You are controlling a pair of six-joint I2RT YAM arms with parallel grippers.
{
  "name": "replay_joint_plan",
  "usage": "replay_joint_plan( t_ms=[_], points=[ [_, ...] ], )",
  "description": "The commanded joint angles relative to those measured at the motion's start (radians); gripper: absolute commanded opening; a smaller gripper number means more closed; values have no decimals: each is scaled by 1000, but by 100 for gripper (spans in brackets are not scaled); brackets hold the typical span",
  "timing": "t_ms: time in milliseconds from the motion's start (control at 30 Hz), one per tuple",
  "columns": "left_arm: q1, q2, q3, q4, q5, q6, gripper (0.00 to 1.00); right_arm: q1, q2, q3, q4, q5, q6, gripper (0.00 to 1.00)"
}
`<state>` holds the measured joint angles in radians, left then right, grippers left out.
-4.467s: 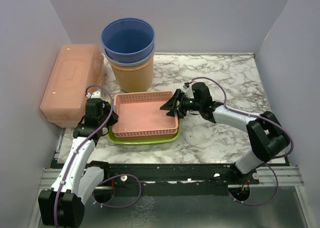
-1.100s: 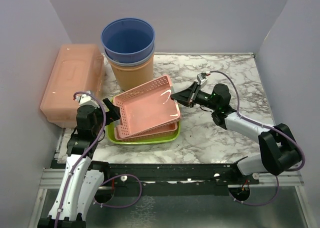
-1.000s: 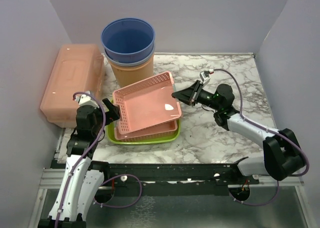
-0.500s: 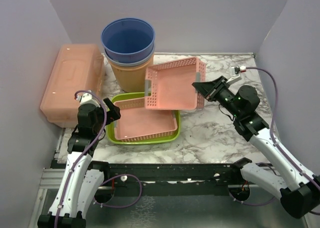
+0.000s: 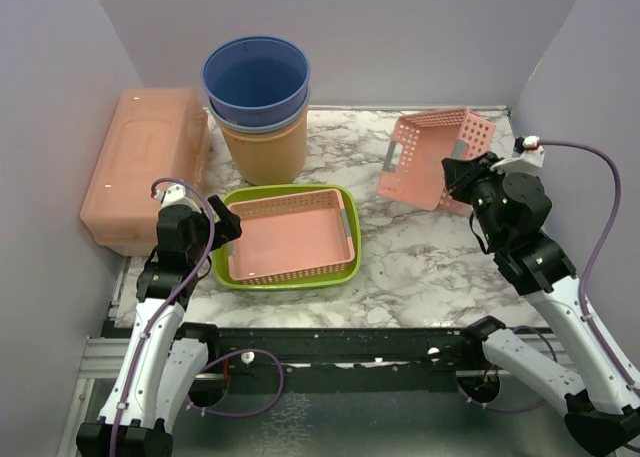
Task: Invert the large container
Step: Turn the container upside down at the center of the board.
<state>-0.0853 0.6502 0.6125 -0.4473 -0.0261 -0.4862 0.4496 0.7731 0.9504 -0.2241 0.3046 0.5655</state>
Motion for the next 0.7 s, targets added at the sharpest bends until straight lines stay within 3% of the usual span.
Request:
replay_joint_plan(
  t_ms=[0, 333, 500, 667],
  points=[
    [9, 11, -1, 27, 26, 5, 99, -3, 70, 110, -212, 244, -113, 1],
    [13, 13, -5, 34, 53, 6, 99, 0, 315, 321, -438, 405, -205, 1],
    [15, 16, -5, 35, 59, 7, 99, 4, 572, 409, -584, 544, -219, 1],
    [16, 22, -6, 37, 66, 9, 99, 70, 729, 402, -552, 556, -238, 1]
  ],
)
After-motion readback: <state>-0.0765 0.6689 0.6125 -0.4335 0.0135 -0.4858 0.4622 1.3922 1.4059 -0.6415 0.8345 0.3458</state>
